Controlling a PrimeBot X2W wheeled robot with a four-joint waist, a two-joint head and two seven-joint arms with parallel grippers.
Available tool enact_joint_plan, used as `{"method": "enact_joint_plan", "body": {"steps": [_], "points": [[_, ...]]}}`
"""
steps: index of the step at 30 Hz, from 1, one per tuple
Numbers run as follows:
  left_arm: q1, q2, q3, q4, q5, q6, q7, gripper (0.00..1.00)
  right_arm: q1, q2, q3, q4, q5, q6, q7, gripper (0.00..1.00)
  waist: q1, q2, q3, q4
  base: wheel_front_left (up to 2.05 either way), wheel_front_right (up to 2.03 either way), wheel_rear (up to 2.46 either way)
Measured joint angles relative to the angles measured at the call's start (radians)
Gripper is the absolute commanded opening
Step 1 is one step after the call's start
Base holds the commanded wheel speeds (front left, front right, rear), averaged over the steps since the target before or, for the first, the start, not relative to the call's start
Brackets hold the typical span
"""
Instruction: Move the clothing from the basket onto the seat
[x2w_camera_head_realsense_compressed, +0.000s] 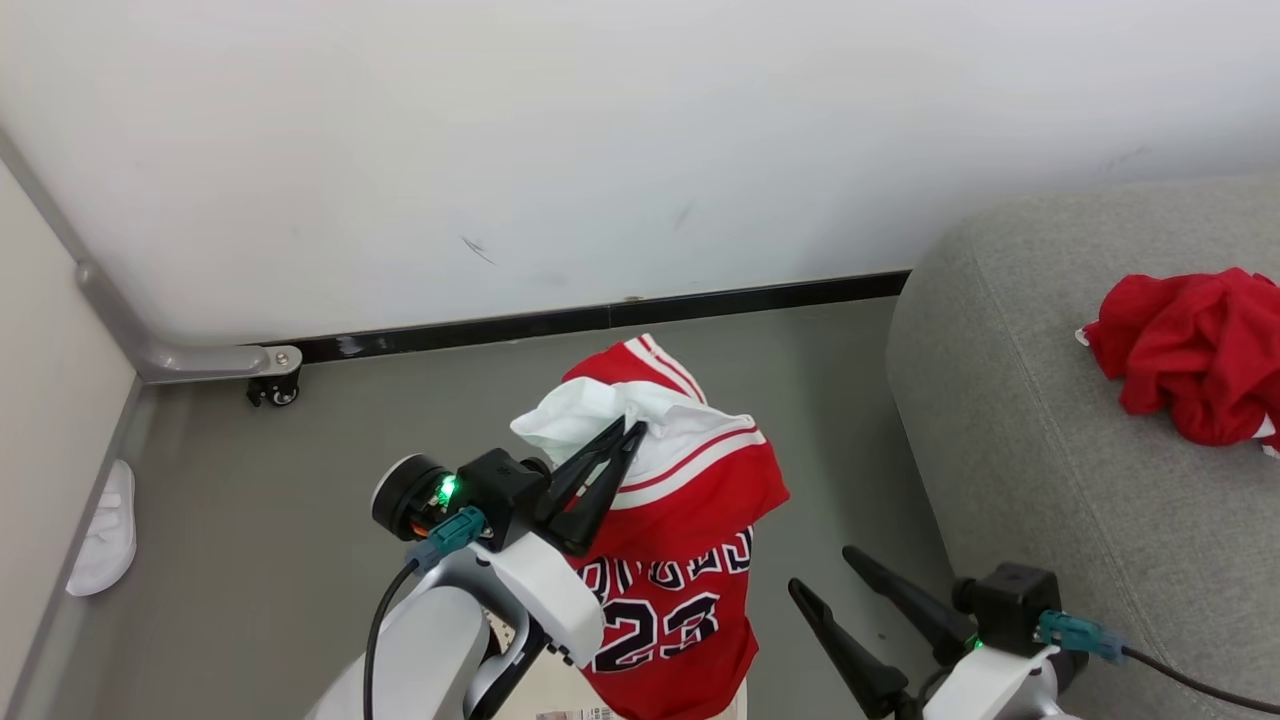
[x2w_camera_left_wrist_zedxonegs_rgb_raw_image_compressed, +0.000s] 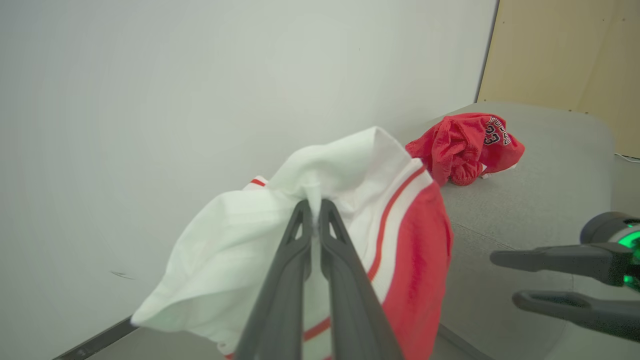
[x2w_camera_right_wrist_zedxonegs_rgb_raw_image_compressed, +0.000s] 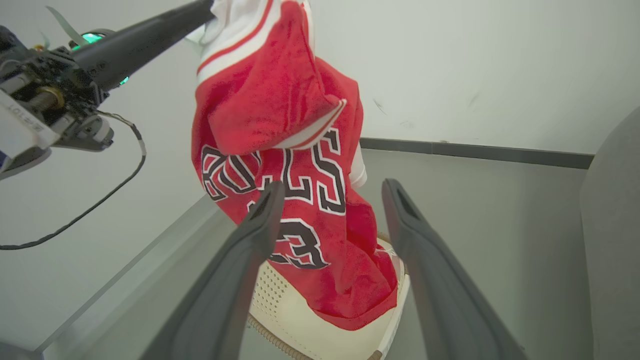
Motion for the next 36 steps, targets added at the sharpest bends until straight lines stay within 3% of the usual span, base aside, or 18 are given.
{"method": "enact_joint_plan", "body": {"steps": [21, 36], "points": [[-0.060, -0.004, -0.108, -0.090, -0.083, 0.000, 0.029, 0.00, -0.109, 0.005, 0.122, 0.208, 0.108, 0.000, 0.000, 1.00, 0.0000, 0.0000, -0.029, 0.084, 0.00, 0.00, 0.00], [-0.089, -0.004, -0.165, -0.133, -0.127, 0.000, 0.053, 0.00, -0.211, 0.057, 0.215, 0.307, 0.174, 0.000, 0.000, 1.00, 0.0000, 0.0000, -0.025, 0.136, 0.00, 0.00, 0.00]]}}
